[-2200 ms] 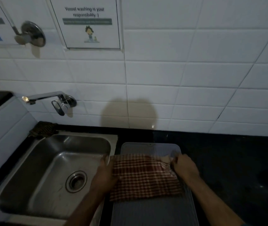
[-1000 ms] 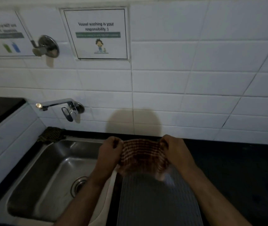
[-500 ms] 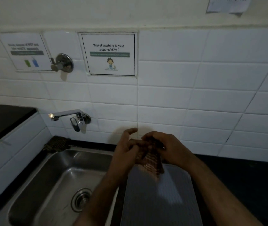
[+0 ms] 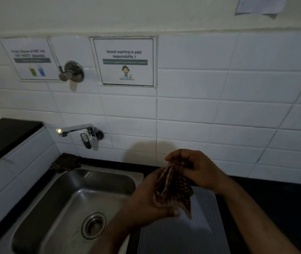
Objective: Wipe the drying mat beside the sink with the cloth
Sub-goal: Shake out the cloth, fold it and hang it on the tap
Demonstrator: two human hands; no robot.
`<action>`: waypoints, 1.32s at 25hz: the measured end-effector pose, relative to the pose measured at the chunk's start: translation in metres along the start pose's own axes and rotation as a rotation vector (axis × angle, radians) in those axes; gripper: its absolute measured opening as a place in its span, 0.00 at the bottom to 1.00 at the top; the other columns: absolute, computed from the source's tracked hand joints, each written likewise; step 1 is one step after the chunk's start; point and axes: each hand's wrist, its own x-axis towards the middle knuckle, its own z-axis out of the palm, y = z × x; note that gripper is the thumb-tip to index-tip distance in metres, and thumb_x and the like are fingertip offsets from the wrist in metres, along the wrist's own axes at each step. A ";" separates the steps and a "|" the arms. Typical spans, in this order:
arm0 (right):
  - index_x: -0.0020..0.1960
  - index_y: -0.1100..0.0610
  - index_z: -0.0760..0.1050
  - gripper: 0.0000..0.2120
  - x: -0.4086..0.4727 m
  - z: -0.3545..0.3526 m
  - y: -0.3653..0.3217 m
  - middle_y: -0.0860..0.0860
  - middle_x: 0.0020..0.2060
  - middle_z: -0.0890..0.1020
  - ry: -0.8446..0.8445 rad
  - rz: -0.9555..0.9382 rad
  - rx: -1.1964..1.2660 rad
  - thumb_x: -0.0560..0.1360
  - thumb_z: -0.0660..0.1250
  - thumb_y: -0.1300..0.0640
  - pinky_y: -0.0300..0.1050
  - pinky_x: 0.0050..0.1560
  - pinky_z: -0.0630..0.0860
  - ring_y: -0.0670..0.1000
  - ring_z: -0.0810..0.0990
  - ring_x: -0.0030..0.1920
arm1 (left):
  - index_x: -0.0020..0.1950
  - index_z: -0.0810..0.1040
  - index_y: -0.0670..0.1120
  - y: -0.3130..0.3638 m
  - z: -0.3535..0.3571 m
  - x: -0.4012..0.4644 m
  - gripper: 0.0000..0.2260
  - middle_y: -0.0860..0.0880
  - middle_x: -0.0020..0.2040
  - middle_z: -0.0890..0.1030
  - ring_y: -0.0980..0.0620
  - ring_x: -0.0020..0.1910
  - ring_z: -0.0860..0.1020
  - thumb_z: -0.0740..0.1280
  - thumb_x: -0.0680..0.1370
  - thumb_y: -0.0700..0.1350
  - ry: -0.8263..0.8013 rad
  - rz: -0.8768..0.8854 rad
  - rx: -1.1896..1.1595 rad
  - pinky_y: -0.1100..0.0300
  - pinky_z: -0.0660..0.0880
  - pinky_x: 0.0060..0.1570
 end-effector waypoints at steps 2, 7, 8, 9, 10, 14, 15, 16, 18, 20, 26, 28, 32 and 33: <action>0.60 0.54 0.81 0.13 -0.008 0.000 0.010 0.42 0.53 0.85 -0.032 0.061 0.035 0.78 0.69 0.65 0.35 0.59 0.76 0.43 0.83 0.56 | 0.54 0.83 0.54 -0.013 0.014 -0.005 0.13 0.56 0.46 0.86 0.64 0.45 0.82 0.77 0.71 0.43 0.242 -0.004 -0.034 0.64 0.76 0.44; 0.58 0.41 0.79 0.11 -0.001 0.014 0.044 0.34 0.51 0.82 -0.117 0.194 -0.277 0.80 0.67 0.55 0.24 0.52 0.71 0.32 0.78 0.52 | 0.47 0.86 0.43 -0.035 -0.028 0.024 0.06 0.46 0.42 0.87 0.53 0.42 0.83 0.70 0.77 0.36 0.259 -0.147 -0.255 0.60 0.80 0.43; 0.56 0.43 0.80 0.10 0.004 0.025 0.050 0.36 0.49 0.83 -0.061 0.177 -0.285 0.80 0.67 0.57 0.25 0.49 0.71 0.33 0.79 0.50 | 0.49 0.85 0.42 -0.035 -0.039 0.037 0.05 0.45 0.44 0.87 0.51 0.43 0.84 0.69 0.79 0.39 0.203 -0.179 -0.276 0.59 0.80 0.44; 0.54 0.46 0.80 0.10 0.008 0.036 0.056 0.38 0.48 0.83 0.002 0.171 -0.275 0.79 0.66 0.59 0.26 0.47 0.71 0.34 0.79 0.48 | 0.49 0.84 0.42 -0.037 -0.048 0.050 0.06 0.45 0.44 0.87 0.50 0.44 0.84 0.68 0.80 0.42 0.157 -0.189 -0.244 0.57 0.81 0.45; 0.53 0.47 0.80 0.09 0.012 0.047 0.064 0.40 0.46 0.83 0.063 0.177 -0.256 0.78 0.66 0.60 0.28 0.45 0.71 0.34 0.79 0.46 | 0.49 0.83 0.43 -0.042 -0.057 0.064 0.07 0.45 0.44 0.86 0.50 0.44 0.84 0.67 0.80 0.45 0.130 -0.174 -0.156 0.54 0.82 0.46; 0.53 0.51 0.78 0.07 0.028 0.070 0.085 0.42 0.44 0.82 0.178 0.222 -0.161 0.78 0.66 0.61 0.35 0.46 0.73 0.37 0.79 0.46 | 0.47 0.82 0.51 -0.064 -0.087 0.110 0.06 0.49 0.44 0.86 0.54 0.43 0.84 0.68 0.76 0.52 0.021 -0.078 0.119 0.54 0.80 0.47; 0.53 0.52 0.78 0.07 0.033 0.067 0.087 0.44 0.45 0.83 0.209 0.219 -0.158 0.79 0.65 0.62 0.36 0.47 0.75 0.39 0.80 0.46 | 0.47 0.83 0.53 -0.067 -0.090 0.118 0.06 0.50 0.45 0.86 0.53 0.45 0.84 0.68 0.75 0.53 -0.009 -0.089 0.092 0.55 0.80 0.47; 0.54 0.53 0.79 0.08 0.039 0.063 0.089 0.44 0.46 0.84 0.235 0.214 -0.161 0.79 0.65 0.62 0.37 0.49 0.75 0.39 0.80 0.47 | 0.48 0.83 0.53 -0.070 -0.092 0.124 0.06 0.51 0.45 0.86 0.52 0.46 0.84 0.68 0.75 0.53 -0.037 -0.107 0.025 0.56 0.80 0.46; 0.55 0.51 0.80 0.09 0.052 0.050 0.088 0.43 0.48 0.84 0.236 0.194 -0.162 0.79 0.64 0.60 0.35 0.52 0.75 0.39 0.81 0.48 | 0.50 0.83 0.51 -0.076 -0.091 0.127 0.04 0.50 0.46 0.86 0.52 0.47 0.84 0.70 0.78 0.49 -0.080 -0.172 -0.217 0.56 0.81 0.41; 0.54 0.48 0.80 0.10 0.071 0.039 0.091 0.42 0.49 0.84 0.193 0.202 -0.185 0.79 0.63 0.59 0.36 0.51 0.77 0.40 0.81 0.49 | 0.56 0.81 0.47 -0.088 -0.084 0.132 0.07 0.49 0.50 0.86 0.51 0.50 0.84 0.67 0.80 0.45 -0.068 -0.236 -0.365 0.53 0.82 0.41; 0.50 0.53 0.82 0.10 0.131 0.052 0.154 0.52 0.45 0.83 0.173 0.177 -0.701 0.76 0.63 0.58 0.43 0.39 0.73 0.54 0.81 0.45 | 0.48 0.81 0.52 -0.163 -0.072 0.177 0.10 0.49 0.49 0.82 0.57 0.49 0.80 0.69 0.69 0.42 0.215 -0.081 0.099 0.49 0.82 0.48; 0.41 0.56 0.81 0.05 0.130 0.070 0.170 0.54 0.37 0.80 0.130 0.081 -0.827 0.70 0.67 0.58 0.41 0.32 0.68 0.55 0.80 0.39 | 0.52 0.81 0.52 -0.183 -0.068 0.176 0.14 0.51 0.52 0.78 0.55 0.52 0.76 0.66 0.68 0.43 0.237 -0.023 0.433 0.53 0.79 0.45; 0.43 0.54 0.82 0.07 0.110 0.107 0.202 0.56 0.46 0.82 -0.124 0.101 -0.986 0.65 0.74 0.57 0.45 0.41 0.73 0.58 0.80 0.49 | 0.53 0.82 0.48 -0.215 -0.058 0.159 0.14 0.44 0.53 0.79 0.41 0.51 0.78 0.73 0.68 0.43 0.097 0.024 0.834 0.51 0.78 0.42; 0.48 0.54 0.82 0.09 0.104 0.115 0.206 0.58 0.54 0.82 -0.201 0.150 -0.994 0.68 0.73 0.57 0.48 0.47 0.75 0.60 0.79 0.55 | 0.55 0.82 0.47 -0.217 -0.058 0.155 0.14 0.42 0.56 0.80 0.38 0.53 0.79 0.73 0.70 0.43 0.076 0.002 0.849 0.49 0.78 0.46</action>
